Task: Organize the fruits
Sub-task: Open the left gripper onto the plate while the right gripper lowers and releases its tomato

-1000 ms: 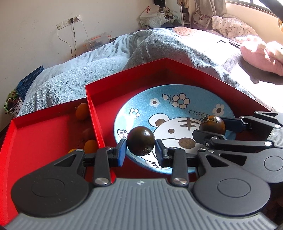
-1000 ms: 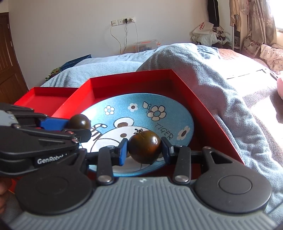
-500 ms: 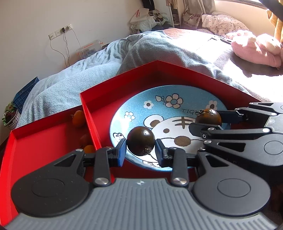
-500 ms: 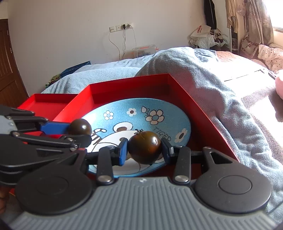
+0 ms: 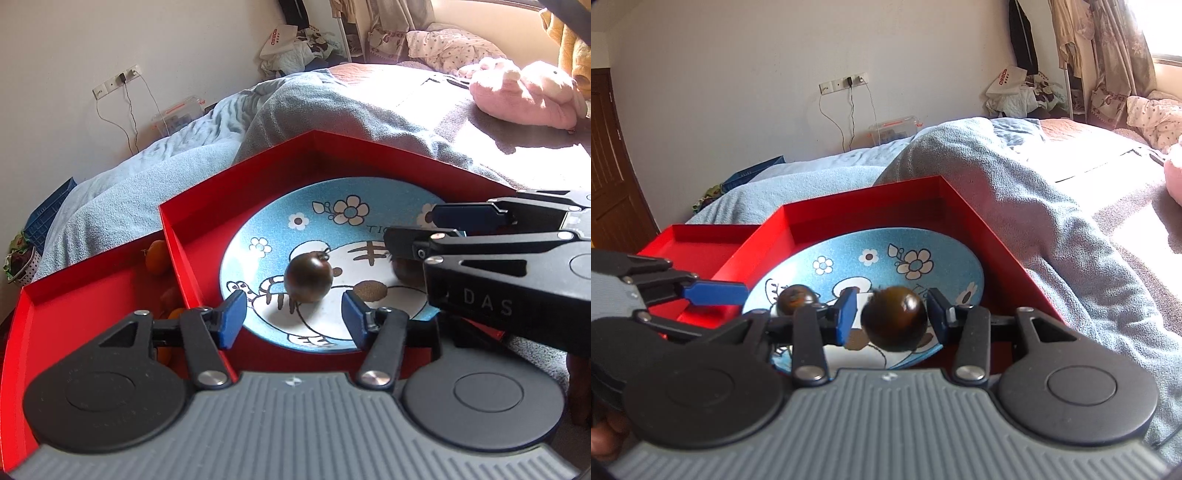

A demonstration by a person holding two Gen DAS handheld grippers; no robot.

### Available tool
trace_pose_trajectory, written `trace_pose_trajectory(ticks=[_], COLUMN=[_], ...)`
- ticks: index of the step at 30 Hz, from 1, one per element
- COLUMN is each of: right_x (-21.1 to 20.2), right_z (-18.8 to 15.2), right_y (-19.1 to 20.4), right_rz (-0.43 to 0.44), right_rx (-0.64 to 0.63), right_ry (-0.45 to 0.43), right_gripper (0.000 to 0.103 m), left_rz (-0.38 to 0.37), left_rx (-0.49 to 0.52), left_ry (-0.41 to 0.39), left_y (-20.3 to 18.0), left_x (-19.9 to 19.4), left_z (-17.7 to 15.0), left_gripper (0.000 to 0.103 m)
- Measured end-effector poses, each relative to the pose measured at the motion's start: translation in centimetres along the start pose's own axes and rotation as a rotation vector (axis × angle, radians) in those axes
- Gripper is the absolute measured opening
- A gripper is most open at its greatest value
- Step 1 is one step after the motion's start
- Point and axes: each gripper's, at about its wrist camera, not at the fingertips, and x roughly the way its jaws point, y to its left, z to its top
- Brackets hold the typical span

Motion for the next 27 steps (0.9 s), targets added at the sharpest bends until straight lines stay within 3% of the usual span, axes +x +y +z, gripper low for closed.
trace_pose_trajectory(ticks=[6, 27], right_x=[-0.8, -1.8], right_z=[0.0, 0.0], right_y=[-0.1, -0.3], right_rz=[0.005, -0.017], right_rx=[-0.002, -0.003], right_ry=[-0.057, -0.116], right_gripper=[0.046, 0.046], left_rz=[-0.001, -0.002], left_rx=[0.024, -0.101], left_ry=[-0.028, -0.084], left_y=[-0.6, 2.9], left_x=[-0.7, -7.5], left_z=[0.3, -3.1], left_gripper=[0.063, 0.063])
